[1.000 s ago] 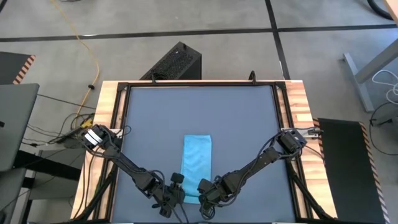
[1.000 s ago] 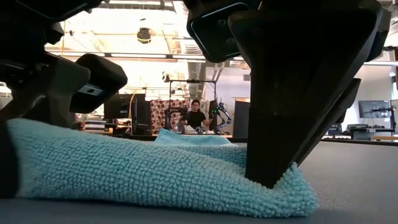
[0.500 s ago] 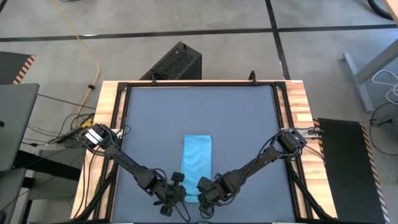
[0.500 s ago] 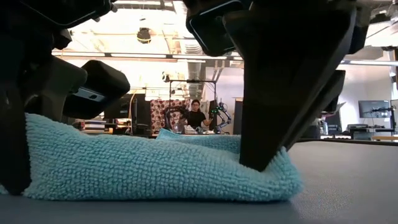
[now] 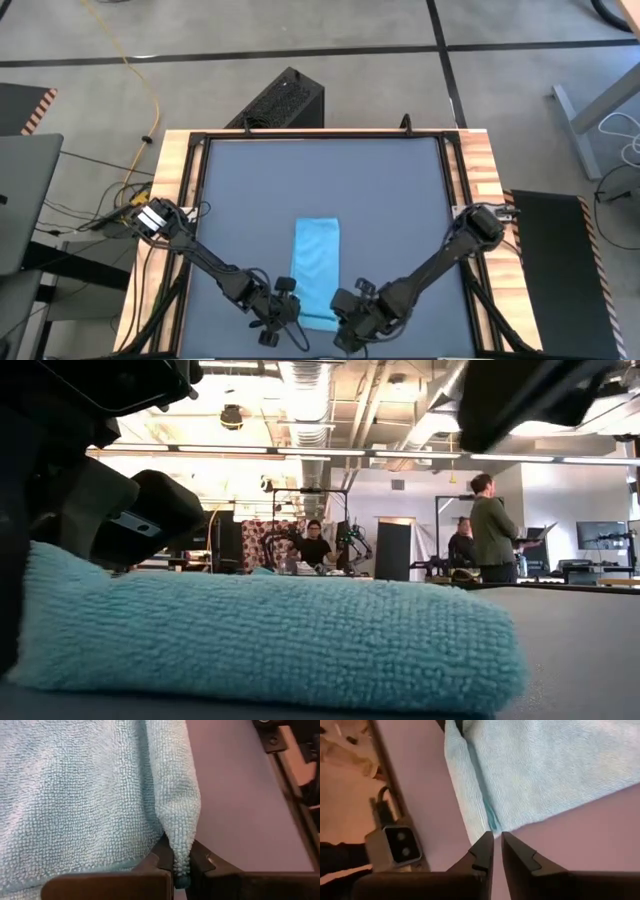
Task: Roll towel
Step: Roll the blue towel
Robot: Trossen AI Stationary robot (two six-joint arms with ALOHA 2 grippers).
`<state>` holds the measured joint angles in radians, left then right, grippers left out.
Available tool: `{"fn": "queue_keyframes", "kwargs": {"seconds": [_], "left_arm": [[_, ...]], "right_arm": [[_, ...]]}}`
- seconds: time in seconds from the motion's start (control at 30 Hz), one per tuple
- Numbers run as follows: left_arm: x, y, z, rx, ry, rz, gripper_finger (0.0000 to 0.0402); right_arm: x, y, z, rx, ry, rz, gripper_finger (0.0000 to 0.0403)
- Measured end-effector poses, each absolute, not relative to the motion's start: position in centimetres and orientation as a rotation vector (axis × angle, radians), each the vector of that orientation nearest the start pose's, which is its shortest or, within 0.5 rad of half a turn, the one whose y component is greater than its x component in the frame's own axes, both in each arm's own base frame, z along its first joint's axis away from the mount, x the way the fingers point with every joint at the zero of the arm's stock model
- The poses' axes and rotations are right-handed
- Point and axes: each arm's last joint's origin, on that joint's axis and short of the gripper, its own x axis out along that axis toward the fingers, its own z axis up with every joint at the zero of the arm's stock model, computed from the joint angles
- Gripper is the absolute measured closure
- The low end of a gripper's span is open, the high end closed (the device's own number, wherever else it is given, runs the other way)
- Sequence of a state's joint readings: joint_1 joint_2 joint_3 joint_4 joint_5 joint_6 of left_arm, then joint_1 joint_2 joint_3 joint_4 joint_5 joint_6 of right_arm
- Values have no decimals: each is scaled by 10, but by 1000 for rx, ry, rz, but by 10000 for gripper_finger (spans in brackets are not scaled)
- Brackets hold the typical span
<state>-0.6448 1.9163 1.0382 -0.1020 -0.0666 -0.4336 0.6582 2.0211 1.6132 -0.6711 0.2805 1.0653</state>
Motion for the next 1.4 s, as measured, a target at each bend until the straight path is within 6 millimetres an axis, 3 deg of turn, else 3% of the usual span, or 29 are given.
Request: {"fn": "queue_keyframes", "kwargs": {"seconds": [0.2,0.37,0.53,0.7,1.17,1.27,1.4], "left_arm": [[296,-216,122,-94,1040,-346,401],[299,-213,122,-159,1065,-367,401],[300,-212,122,-206,1078,-371,401],[300,-212,122,-219,1074,-362,401],[302,-213,123,-229,1052,-365,401],[303,-214,124,-237,1035,-372,401],[303,-219,126,-259,996,-387,401]], "right_arm": [[335,274,211,358,970,-120,270],[334,290,210,54,861,42,182],[329,305,186,-191,871,123,144],[331,314,159,-242,856,90,149],[343,314,133,-253,828,33,184],[346,311,133,-247,829,22,213],[351,308,129,-241,832,10,292]]}}
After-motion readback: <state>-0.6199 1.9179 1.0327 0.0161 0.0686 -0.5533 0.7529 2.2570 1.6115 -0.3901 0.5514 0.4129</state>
